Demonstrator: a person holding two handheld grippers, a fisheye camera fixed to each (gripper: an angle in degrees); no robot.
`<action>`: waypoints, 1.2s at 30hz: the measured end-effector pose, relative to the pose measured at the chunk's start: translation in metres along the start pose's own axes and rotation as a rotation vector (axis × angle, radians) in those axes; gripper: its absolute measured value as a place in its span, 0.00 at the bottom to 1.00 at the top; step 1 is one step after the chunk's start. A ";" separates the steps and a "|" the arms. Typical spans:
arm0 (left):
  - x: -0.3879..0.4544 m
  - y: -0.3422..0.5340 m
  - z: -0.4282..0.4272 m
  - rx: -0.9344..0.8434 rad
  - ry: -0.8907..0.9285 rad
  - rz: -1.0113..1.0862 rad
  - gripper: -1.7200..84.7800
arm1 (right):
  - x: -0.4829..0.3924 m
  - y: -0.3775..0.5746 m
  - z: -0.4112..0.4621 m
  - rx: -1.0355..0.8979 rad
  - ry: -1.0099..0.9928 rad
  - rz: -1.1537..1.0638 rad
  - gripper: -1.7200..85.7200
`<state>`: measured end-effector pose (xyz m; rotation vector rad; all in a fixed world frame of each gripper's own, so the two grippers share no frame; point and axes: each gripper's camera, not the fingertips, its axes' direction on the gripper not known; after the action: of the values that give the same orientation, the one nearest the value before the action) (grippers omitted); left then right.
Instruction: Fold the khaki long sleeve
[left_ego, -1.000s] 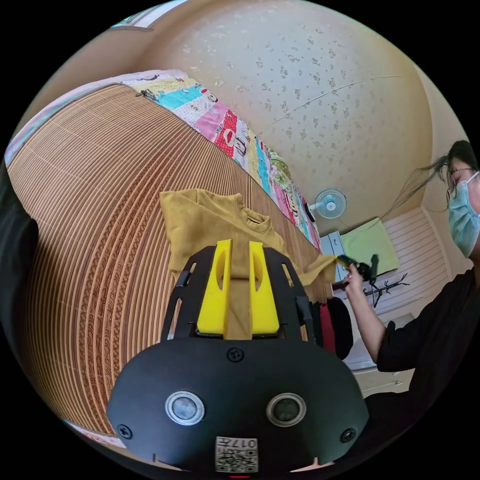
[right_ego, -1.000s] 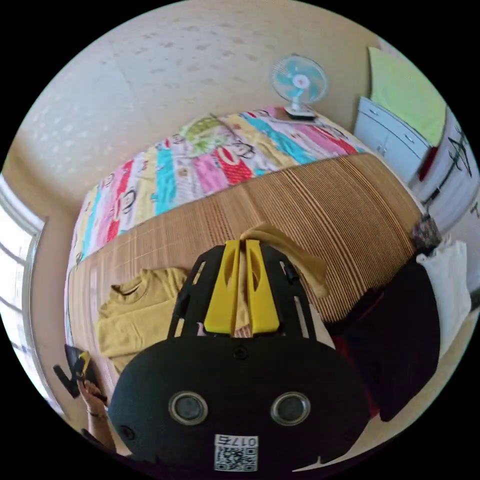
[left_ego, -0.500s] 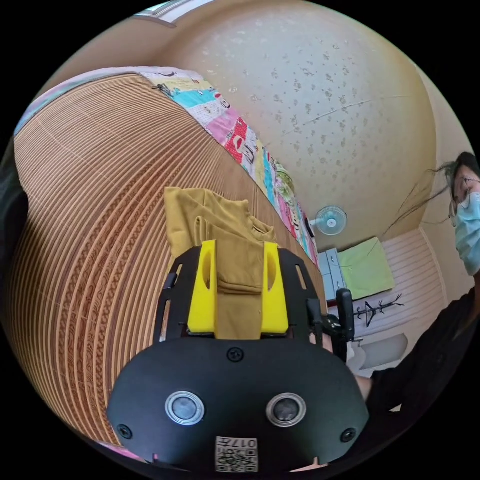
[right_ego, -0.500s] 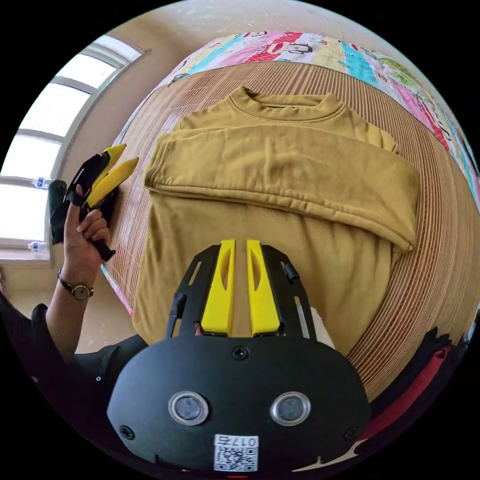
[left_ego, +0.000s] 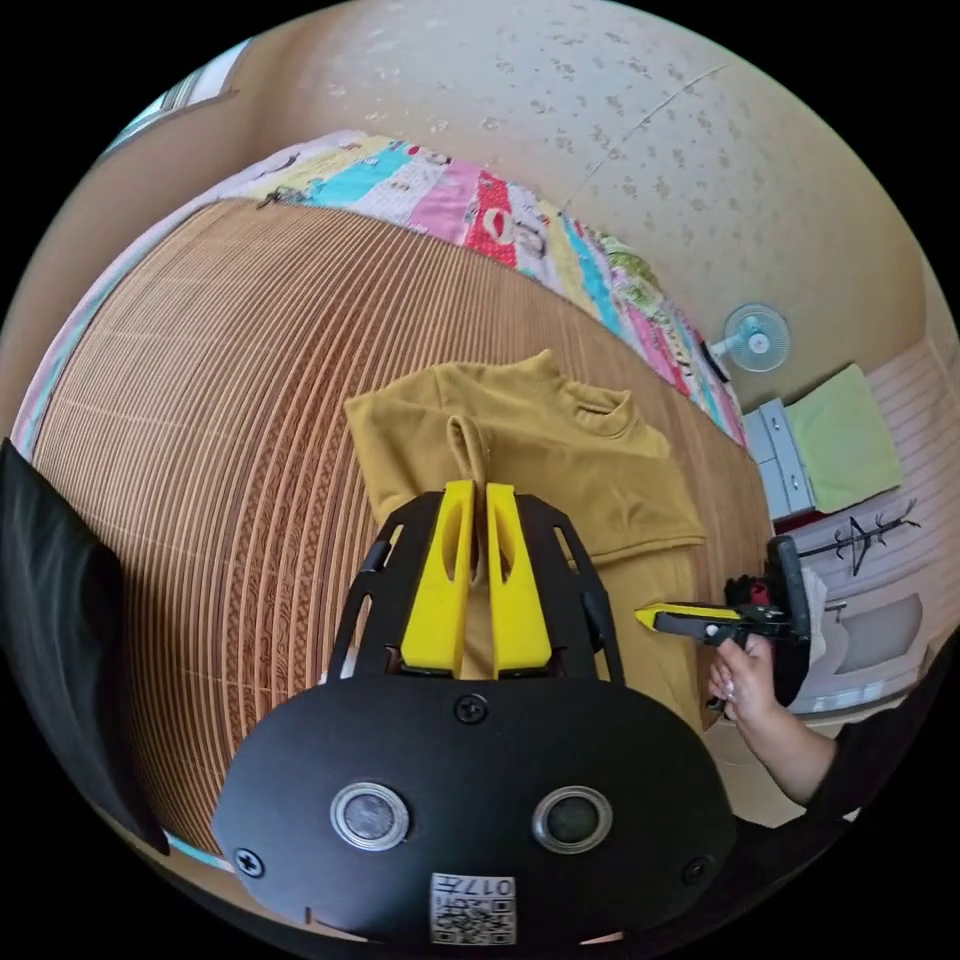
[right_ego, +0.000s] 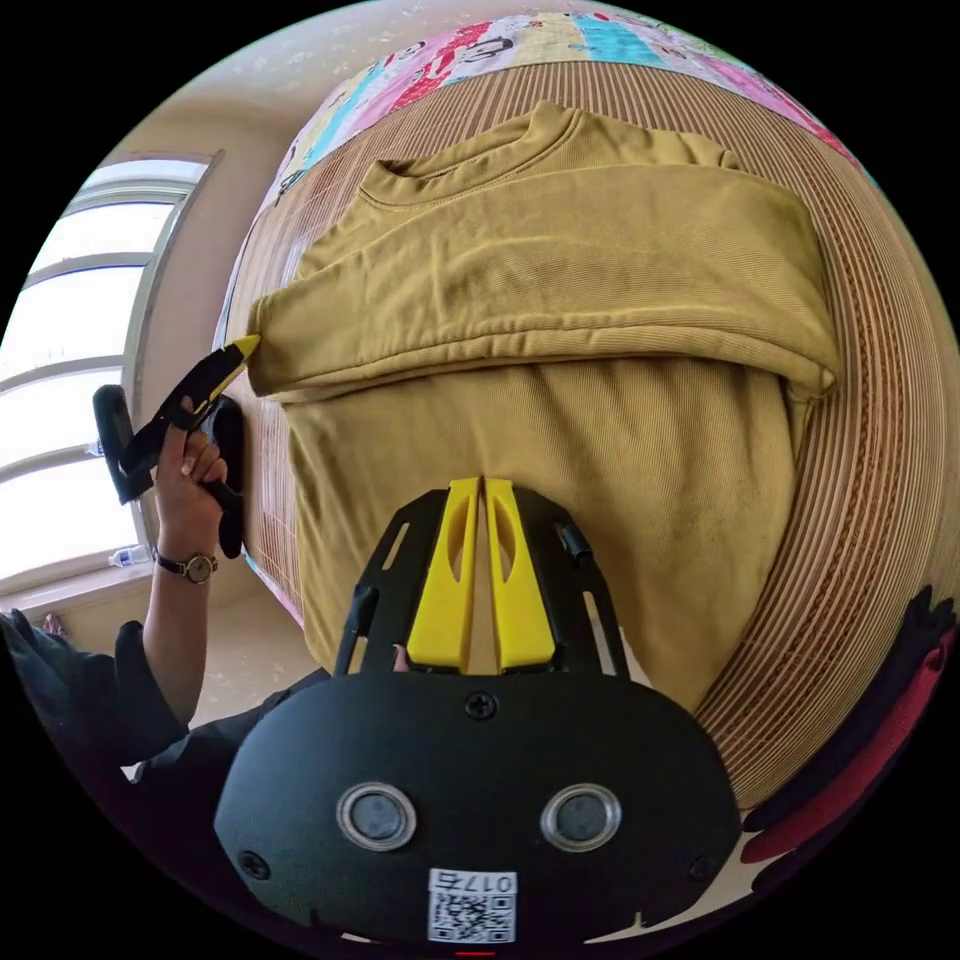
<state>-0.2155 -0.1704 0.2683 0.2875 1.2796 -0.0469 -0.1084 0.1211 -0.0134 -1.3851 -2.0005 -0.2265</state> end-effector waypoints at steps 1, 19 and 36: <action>0.003 -0.007 -0.016 0.042 0.054 0.024 0.04 | 0.002 0.002 -0.003 0.001 -0.010 0.005 0.03; -0.119 0.136 -0.071 -0.419 0.377 -0.093 0.15 | 0.135 0.166 -0.163 -0.153 0.000 0.131 0.10; -0.118 0.160 -0.071 -0.810 0.539 0.033 0.08 | 0.222 0.247 -0.237 -0.246 -0.328 0.232 0.14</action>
<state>-0.2848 -0.0142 0.3914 -0.4061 1.7104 0.6023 0.1673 0.2753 0.2447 -1.9003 -2.0994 -0.1508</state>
